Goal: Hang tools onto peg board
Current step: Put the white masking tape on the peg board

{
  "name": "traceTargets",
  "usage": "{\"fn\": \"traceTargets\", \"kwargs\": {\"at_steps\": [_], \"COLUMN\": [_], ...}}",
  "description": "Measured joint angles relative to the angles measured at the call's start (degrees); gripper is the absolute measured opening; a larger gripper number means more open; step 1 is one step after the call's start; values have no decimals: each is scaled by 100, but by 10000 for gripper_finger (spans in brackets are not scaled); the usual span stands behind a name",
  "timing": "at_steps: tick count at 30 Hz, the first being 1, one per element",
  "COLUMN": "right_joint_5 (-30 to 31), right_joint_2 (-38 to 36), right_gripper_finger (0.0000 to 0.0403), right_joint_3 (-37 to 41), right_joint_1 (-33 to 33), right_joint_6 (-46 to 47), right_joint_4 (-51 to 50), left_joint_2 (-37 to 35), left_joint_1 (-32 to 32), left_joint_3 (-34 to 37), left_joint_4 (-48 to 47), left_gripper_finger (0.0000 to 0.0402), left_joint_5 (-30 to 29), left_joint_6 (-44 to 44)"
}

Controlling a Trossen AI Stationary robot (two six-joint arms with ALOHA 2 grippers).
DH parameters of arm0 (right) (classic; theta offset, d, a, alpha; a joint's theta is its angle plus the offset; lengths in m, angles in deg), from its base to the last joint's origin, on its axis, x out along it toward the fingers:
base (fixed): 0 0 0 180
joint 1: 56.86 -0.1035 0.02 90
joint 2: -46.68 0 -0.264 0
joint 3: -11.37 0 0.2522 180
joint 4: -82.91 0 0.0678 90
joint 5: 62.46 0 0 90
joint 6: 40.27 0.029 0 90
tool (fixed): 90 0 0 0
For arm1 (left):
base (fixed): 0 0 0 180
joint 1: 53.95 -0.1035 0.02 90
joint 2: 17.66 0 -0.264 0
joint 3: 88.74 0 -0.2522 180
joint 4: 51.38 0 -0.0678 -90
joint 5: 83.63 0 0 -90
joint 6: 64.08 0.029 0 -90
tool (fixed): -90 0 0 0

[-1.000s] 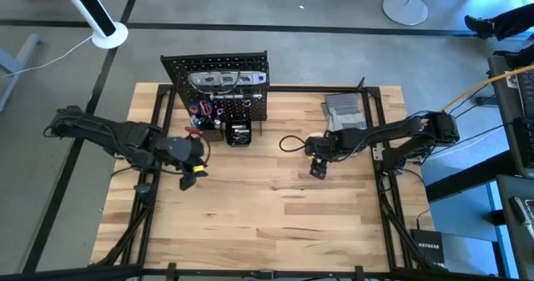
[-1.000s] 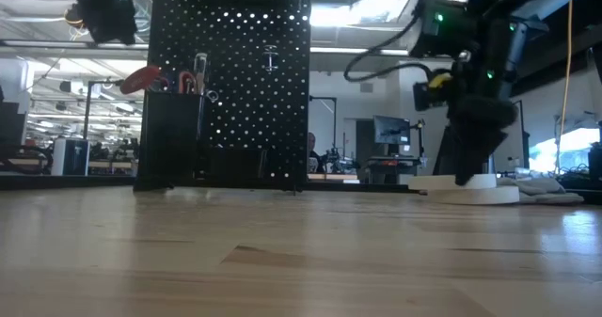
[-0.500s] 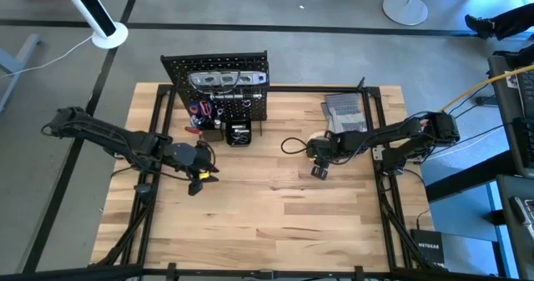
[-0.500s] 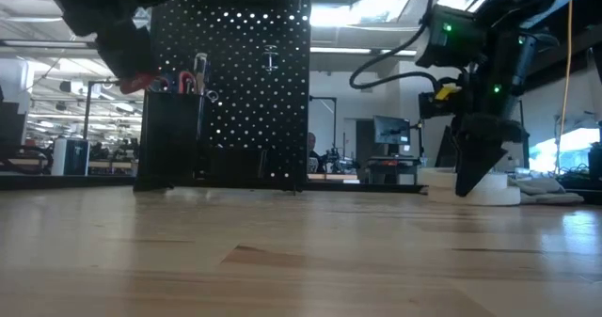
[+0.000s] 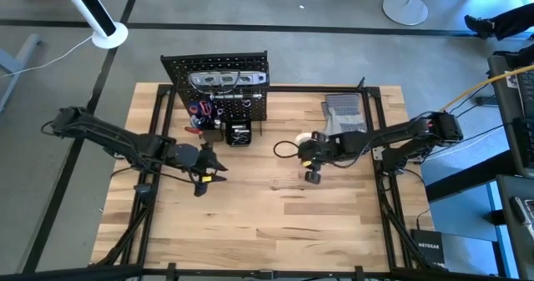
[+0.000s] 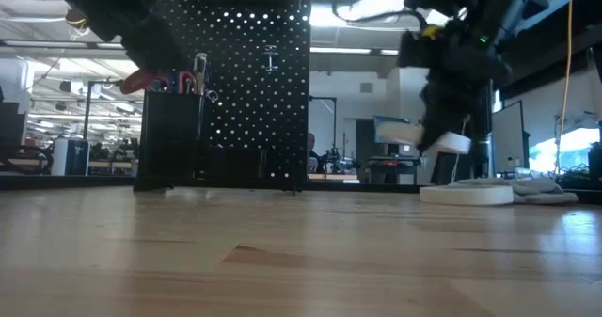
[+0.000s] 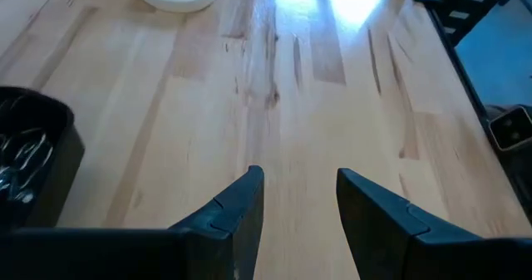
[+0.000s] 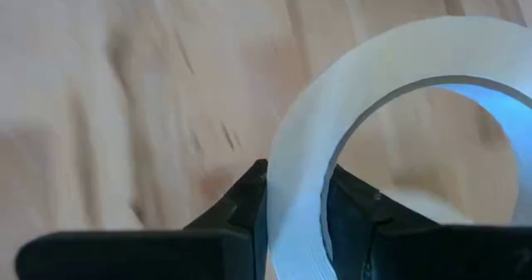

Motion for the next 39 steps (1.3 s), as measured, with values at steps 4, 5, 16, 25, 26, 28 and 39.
{"fn": "traceTargets", "kwargs": {"at_steps": [4,5,16,25,26,28,39], "right_joint_5": [-198,-250,-683,-814,-860,-870,-939], "right_joint_2": [108,153,459,515,515,523,530], "right_gripper_finger": [83,80,79,79,79,79,79], "right_joint_3": [-4,-4,-4,-3,-2,-2,-4], "right_joint_1": [-146,-199,-690,-944,-944,-942,-1256], "right_joint_6": [-132,-261,-683,-670,-668,-667,-599], "right_joint_4": [838,1022,1994,2301,2326,2480,2634], "left_joint_2": [436,568,1734,1997,2008,2019,2112], "left_joint_1": [7,7,347,417,417,420,689], "left_joint_3": [0,0,-180,-208,-208,-208,-214], "left_joint_4": [434,596,2199,3171,3198,3185,3477], "left_gripper_finger": [140,140,140,173,181,198,223], "left_joint_5": [-15,-18,-271,-132,-189,-207,-589], "left_joint_6": [162,273,790,646,555,283,769]}}
